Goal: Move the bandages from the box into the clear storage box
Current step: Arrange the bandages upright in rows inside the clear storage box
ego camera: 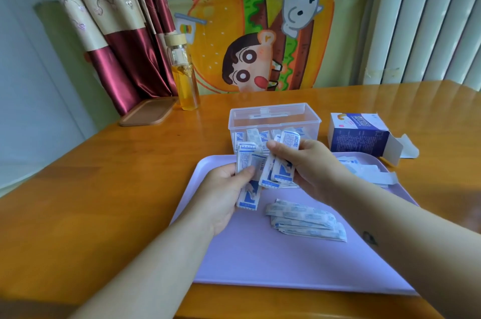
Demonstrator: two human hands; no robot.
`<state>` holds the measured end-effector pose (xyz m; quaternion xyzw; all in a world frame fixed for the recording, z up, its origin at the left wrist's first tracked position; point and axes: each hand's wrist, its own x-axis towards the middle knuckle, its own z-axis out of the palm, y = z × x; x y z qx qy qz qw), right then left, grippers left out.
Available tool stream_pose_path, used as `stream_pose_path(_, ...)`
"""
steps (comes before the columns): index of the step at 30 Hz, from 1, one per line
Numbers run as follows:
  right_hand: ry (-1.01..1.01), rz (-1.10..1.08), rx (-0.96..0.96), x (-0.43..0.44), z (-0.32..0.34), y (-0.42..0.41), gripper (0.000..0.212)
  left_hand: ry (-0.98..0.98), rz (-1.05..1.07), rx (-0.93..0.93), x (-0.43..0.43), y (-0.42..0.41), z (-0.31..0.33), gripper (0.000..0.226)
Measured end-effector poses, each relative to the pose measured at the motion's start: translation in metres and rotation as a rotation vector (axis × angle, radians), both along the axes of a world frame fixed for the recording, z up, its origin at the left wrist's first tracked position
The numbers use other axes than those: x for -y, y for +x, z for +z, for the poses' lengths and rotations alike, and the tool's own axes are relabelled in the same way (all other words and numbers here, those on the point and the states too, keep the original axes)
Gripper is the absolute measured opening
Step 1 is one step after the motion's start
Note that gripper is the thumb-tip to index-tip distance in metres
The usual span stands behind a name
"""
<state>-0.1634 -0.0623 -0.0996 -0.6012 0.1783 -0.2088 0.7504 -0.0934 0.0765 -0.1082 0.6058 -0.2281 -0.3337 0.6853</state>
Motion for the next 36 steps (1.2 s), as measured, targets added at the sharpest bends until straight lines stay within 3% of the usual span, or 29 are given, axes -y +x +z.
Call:
stream_pose_path(5,-0.071,0.033,-0.022,-0.008,-0.005,0.001,0.027,-0.032,0.058,0.041,0.007,-0.003,0.001,0.014)
stream_pose_path(10,-0.025,0.003,-0.019,-0.011,-0.009,0.004,0.028,-0.061,0.012,-0.080,0.008,-0.005,0.007,0.021)
stream_pose_path(17,-0.185,-0.029,0.028,-0.013,-0.012,0.000,0.023,-0.041,0.048,-0.031,0.009,-0.004,0.001,0.014)
stream_pose_path(23,-0.270,-0.092,0.036,-0.014,-0.012,-0.001,0.014,-0.074,0.049,-0.054,0.010,-0.007,0.001,0.024)
stream_pose_path(36,-0.203,-0.125,0.079,-0.016,-0.013,0.005,0.008,-0.105,0.099,-0.097,0.010,-0.007,0.002,0.027)
